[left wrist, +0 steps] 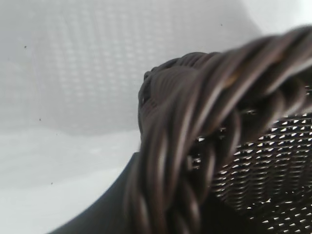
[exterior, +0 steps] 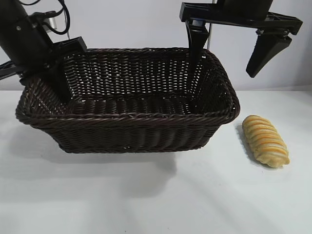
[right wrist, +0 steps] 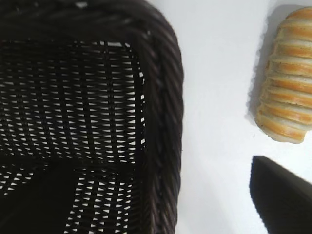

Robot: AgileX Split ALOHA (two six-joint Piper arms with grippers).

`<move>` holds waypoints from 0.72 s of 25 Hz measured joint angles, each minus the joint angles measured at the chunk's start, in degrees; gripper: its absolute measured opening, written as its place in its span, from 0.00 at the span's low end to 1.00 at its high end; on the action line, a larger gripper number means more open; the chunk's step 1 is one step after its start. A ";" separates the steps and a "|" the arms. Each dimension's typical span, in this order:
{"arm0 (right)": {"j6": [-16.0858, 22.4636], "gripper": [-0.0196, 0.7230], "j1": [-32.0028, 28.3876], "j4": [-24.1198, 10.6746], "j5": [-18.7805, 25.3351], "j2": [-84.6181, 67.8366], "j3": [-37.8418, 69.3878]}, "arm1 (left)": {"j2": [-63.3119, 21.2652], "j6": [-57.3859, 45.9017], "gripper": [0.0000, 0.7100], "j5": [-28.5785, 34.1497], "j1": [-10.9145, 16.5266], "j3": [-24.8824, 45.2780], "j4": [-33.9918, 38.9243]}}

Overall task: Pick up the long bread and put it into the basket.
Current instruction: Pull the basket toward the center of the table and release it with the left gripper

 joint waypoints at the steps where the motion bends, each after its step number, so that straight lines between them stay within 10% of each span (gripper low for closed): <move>1: 0.00 0.96 0.00 0.00 0.00 0.00 0.00 | 0.71 0.04 0.14 -0.14 0.00 -0.08 -0.07; 14: 0.00 0.96 0.00 0.04 0.00 0.00 0.00 | 4.53 0.28 0.16 -3.46 0.00 -0.33 -0.51; 18: 0.00 0.96 0.00 0.04 0.00 0.00 0.00 | 4.63 0.28 0.48 -3.19 0.00 -0.36 -1.39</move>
